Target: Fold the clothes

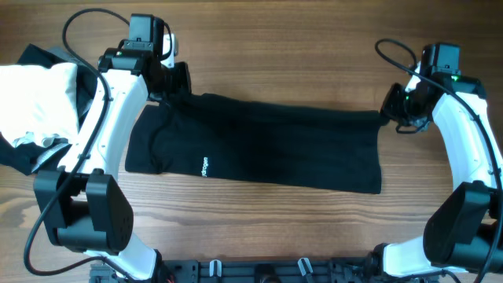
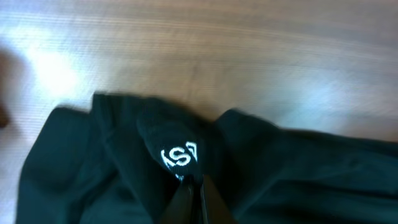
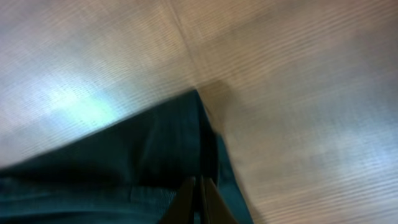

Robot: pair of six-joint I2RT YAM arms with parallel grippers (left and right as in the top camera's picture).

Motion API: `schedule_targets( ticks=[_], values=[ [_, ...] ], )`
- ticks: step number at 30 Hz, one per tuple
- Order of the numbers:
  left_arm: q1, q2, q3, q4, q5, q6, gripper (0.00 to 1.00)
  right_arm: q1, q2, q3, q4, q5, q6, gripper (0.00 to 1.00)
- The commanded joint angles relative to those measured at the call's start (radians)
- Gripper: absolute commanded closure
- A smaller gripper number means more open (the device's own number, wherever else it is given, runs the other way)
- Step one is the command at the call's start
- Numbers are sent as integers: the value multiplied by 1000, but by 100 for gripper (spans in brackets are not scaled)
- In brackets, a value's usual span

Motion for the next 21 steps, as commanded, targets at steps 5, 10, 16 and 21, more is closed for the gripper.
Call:
schedule_targets(
  ticks=[5, 10, 16, 21],
  values=[
    [-4, -14, -6, -141, -172, -3, 96, -1, -9, 2, -134, 109, 21, 96],
    [-3, -10, -21, -179, -182, -10, 96, -1, -9, 2, -185, 126, 12, 96],
    [4, -10, -62, -225, -220, -10, 96, -1, -9, 2, -227, 144, 11, 96],
    [44, -10, -104, -227, -219, -29, 96, -1, -9, 2, -266, 148, 10, 96]
  ],
)
